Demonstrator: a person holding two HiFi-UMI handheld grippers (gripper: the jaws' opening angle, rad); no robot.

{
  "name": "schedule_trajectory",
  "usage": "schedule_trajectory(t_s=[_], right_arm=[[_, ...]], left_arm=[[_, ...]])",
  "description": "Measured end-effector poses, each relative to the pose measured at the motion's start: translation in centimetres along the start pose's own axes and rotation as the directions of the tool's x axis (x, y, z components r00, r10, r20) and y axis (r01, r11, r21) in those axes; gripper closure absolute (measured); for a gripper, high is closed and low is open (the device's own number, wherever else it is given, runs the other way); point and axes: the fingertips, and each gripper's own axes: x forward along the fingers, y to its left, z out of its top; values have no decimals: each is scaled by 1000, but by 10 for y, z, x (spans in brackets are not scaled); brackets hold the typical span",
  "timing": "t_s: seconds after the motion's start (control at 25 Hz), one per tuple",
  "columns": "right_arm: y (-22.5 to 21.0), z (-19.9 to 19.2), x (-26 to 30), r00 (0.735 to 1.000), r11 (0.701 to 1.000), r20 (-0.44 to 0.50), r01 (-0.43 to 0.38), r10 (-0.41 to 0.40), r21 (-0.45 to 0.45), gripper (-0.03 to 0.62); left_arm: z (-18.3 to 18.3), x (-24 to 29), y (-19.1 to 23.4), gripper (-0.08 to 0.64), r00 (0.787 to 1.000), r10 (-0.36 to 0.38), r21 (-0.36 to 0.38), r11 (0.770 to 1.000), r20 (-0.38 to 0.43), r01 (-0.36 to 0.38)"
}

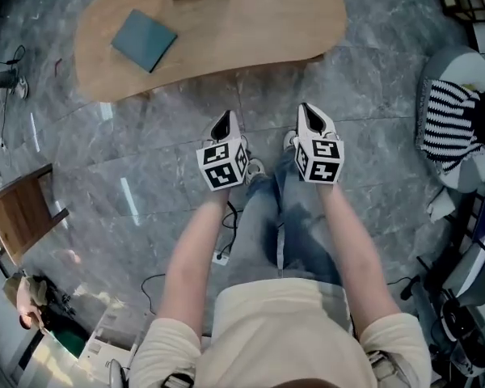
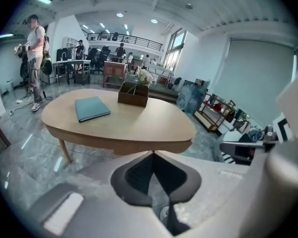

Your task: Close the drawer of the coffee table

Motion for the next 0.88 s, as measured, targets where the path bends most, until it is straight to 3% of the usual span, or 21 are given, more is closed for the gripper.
schedule_trajectory(t_s=[0.36, 0.68, 0.88], right_arm=[[51, 62, -120, 994, 994, 72, -76, 81, -73, 594], [92, 114, -198, 979, 983, 123, -149, 162, -104, 594], [107, 132, -229, 972, 976, 139, -175, 192, -130, 594]], left_arm=[[41, -121, -42, 558, 996, -87, 1, 996, 31, 88], [73, -212, -52, 558, 993, -100, -96, 990, 67, 106], [100, -248, -59, 558, 985, -134, -111, 983, 107, 146]])
